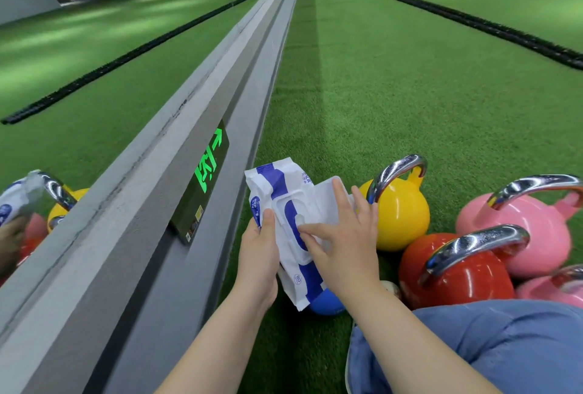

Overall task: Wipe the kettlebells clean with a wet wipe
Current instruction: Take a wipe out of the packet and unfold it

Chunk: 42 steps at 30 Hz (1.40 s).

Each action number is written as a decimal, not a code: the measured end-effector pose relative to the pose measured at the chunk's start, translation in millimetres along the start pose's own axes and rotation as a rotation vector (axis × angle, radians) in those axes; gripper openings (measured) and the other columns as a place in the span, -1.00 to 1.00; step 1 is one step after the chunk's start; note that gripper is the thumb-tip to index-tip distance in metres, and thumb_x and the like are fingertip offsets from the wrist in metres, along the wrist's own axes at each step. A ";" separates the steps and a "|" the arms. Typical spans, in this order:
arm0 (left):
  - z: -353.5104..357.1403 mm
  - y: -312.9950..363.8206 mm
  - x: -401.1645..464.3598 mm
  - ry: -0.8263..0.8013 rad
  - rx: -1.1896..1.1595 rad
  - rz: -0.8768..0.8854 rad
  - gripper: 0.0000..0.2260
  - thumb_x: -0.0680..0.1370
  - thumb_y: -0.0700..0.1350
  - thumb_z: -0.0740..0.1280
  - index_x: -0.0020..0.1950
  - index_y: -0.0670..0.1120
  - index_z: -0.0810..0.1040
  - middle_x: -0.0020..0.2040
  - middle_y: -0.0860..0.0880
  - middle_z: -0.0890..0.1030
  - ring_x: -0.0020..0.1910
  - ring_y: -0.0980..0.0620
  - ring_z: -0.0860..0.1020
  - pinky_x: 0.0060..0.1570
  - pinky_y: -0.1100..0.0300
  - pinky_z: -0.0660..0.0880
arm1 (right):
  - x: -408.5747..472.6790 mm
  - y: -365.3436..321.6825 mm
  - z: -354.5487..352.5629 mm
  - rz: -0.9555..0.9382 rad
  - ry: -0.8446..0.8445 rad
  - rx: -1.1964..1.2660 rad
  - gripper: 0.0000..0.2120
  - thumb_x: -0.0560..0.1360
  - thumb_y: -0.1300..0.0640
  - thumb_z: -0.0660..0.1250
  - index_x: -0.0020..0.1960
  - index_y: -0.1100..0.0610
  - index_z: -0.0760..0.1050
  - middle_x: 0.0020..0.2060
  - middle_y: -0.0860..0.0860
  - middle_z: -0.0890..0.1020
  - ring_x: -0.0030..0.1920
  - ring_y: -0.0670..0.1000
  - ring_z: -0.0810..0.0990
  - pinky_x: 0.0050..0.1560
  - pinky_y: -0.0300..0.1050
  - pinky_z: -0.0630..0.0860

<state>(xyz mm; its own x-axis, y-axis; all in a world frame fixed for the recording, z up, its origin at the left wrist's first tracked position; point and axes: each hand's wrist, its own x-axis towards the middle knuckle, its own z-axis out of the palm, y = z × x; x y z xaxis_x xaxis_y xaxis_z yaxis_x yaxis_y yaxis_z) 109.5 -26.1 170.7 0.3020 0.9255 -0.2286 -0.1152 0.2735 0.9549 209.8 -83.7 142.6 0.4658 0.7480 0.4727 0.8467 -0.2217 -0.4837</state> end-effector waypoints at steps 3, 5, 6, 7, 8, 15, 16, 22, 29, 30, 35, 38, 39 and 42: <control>3.0 -3.0 -2.4 -0.003 0.029 0.025 -0.74 0.63 -0.03 0.10 0.16 -0.07 0.52 0.02 -0.04 0.67 -0.02 0.03 0.64 -0.12 0.18 0.54 | 0.3 -0.7 1.3 0.030 0.009 -0.062 -0.75 0.44 -0.15 0.17 -0.23 -0.24 0.62 0.37 0.12 0.41 0.36 0.19 0.22 0.36 0.17 0.01; 6.0 -4.7 -4.3 -0.007 0.059 0.051 -0.75 0.63 -0.04 0.11 0.13 -0.06 0.53 0.02 -0.03 0.67 0.00 0.03 0.63 -0.05 0.16 0.54 | 0.1 -2.7 2.0 0.041 0.021 -0.101 -0.68 0.47 -0.14 0.10 -0.24 -0.20 0.63 0.36 0.14 0.41 0.36 0.22 0.23 0.36 0.23 0.09; 7.6 -5.2 -5.2 -0.006 0.070 0.064 -0.76 0.63 -0.04 0.11 0.12 -0.05 0.54 0.01 -0.02 0.67 0.00 0.04 0.63 -0.03 0.16 0.54 | -0.4 -3.3 2.9 0.036 0.033 -0.107 -0.66 0.48 -0.12 0.10 -0.24 -0.17 0.63 0.37 0.15 0.40 0.36 0.22 0.22 0.35 0.24 0.09; 8.8 -5.5 -5.7 -0.004 0.077 0.079 -0.77 0.63 -0.05 0.10 0.10 -0.03 0.54 0.01 -0.01 0.67 0.00 0.05 0.63 -0.03 0.16 0.53 | -1.1 -3.8 4.2 0.028 0.051 -0.109 -0.66 0.48 -0.10 0.10 -0.25 -0.14 0.63 0.37 0.16 0.40 0.37 0.22 0.20 0.34 0.23 0.07; 10.0 -5.4 -5.9 -0.004 0.086 0.094 -0.78 0.63 -0.05 0.10 0.08 -0.01 0.54 0.00 0.01 0.67 -0.01 0.07 0.63 -0.04 0.17 0.53 | -1.9 -4.2 5.5 0.022 0.071 -0.110 -0.66 0.49 -0.09 0.10 -0.25 -0.12 0.63 0.36 0.16 0.40 0.36 0.22 0.19 0.34 0.23 0.06; 11.3 -12.0 -11.4 -0.027 0.111 0.105 -0.79 0.63 -0.06 0.13 0.00 0.02 0.55 -0.05 0.04 0.68 -0.02 0.07 0.64 0.01 0.11 0.53 | -0.5 0.3 6.4 0.086 0.156 -0.077 -0.90 0.33 0.01 0.37 -0.35 -0.08 0.60 0.29 0.13 0.49 0.33 0.10 0.22 0.36 0.13 -0.03; 11.3 -13.6 -12.3 -0.014 0.106 0.104 -0.79 0.63 -0.07 0.12 0.00 0.02 0.55 -0.06 0.04 0.68 -0.03 0.08 0.64 -0.01 0.13 0.53 | -1.5 0.6 8.7 0.073 0.152 -0.102 -0.91 0.32 0.04 0.38 -0.36 -0.06 0.59 0.27 0.14 0.51 0.32 0.10 0.23 0.35 0.14 -0.03; 8.4 -10.6 -0.6 0.136 -0.051 -0.060 -0.79 0.65 -0.06 0.07 0.11 -0.05 0.48 -0.05 0.00 0.62 -0.10 0.08 0.60 -0.24 0.24 0.49 | -6.4 -5.1 9.3 0.015 0.152 0.079 -0.85 0.38 0.07 0.23 -0.30 0.06 0.52 0.17 0.13 0.52 0.22 0.10 0.28 0.27 0.05 0.20; 0.2 -11.3 12.8 0.228 -0.080 -0.130 -0.75 0.64 -0.01 0.09 0.20 -0.04 0.47 0.02 -0.06 0.63 -0.05 -0.04 0.61 -0.13 0.11 0.55 | 3.6 -16.0 -3.3 0.298 0.018 0.523 -0.83 0.53 0.12 0.08 -0.24 0.03 0.28 -0.35 -0.05 0.46 -0.20 0.09 0.48 -0.18 -0.02 0.37; 1.5 -12.9 12.0 0.210 -0.068 -0.125 -0.78 0.63 -0.02 0.11 0.17 -0.04 0.47 0.02 -0.06 0.63 -0.05 -0.04 0.61 -0.11 0.10 0.56 | 5.0 -16.7 -3.7 0.372 -0.022 0.610 -0.79 0.57 0.17 0.08 -0.24 0.03 0.27 -0.38 -0.09 0.47 -0.21 0.07 0.54 -0.19 -0.05 0.39; 4.8 -24.3 8.2 -0.031 -0.044 -0.016 -0.60 0.36 -0.20 0.46 0.18 -0.09 0.52 0.03 -0.07 0.66 -0.01 -0.03 0.64 -0.07 0.11 0.56 | 7.5 -15.6 -5.1 0.534 -0.088 0.847 -0.75 0.58 0.26 0.07 -0.23 0.02 0.28 -0.45 -0.09 0.53 -0.20 0.07 0.63 -0.18 -0.17 0.44; 6.3 -26.5 7.7 0.050 -0.006 -0.025 -0.61 0.32 -0.34 0.46 0.09 -0.07 0.54 -0.03 -0.08 0.67 -0.10 -0.02 0.65 -0.16 0.13 0.58 | 8.3 -15.8 -7.5 0.555 -0.106 0.871 -0.76 0.57 0.28 0.09 -0.23 0.05 0.30 -0.34 -0.02 0.48 -0.24 -0.01 0.54 -0.30 -0.40 0.37; 5.9 -27.1 9.8 0.120 0.029 -0.016 -0.65 0.34 -0.36 0.45 0.03 -0.03 0.54 -0.05 -0.06 0.67 -0.10 -0.02 0.65 -0.12 0.09 0.59 | 8.1 -16.3 -8.1 0.549 -0.123 0.863 -0.77 0.57 0.27 0.10 -0.23 0.06 0.30 -0.32 0.01 0.47 -0.28 -0.07 0.47 -0.34 -0.42 0.33; 0.8 -24.8 20.3 0.315 0.194 0.052 -0.70 0.35 -0.29 0.45 -0.10 0.05 0.47 -0.10 0.04 0.60 -0.06 -0.03 0.60 0.03 0.00 0.55 | 5.7 -17.9 -7.2 0.543 -0.190 0.857 -0.79 0.56 0.23 0.14 -0.23 0.06 0.31 -0.34 0.00 0.41 -0.40 -0.17 0.30 -0.36 -0.33 0.27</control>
<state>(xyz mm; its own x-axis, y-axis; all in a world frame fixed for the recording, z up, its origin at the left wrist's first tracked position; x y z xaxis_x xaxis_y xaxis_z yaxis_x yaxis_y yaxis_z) 119.2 -14.3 142.6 -0.0086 0.9803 -0.1974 0.0677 0.1975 0.9780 199.1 -79.9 159.3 0.6192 0.7834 -0.0541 0.0321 -0.0941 -0.9950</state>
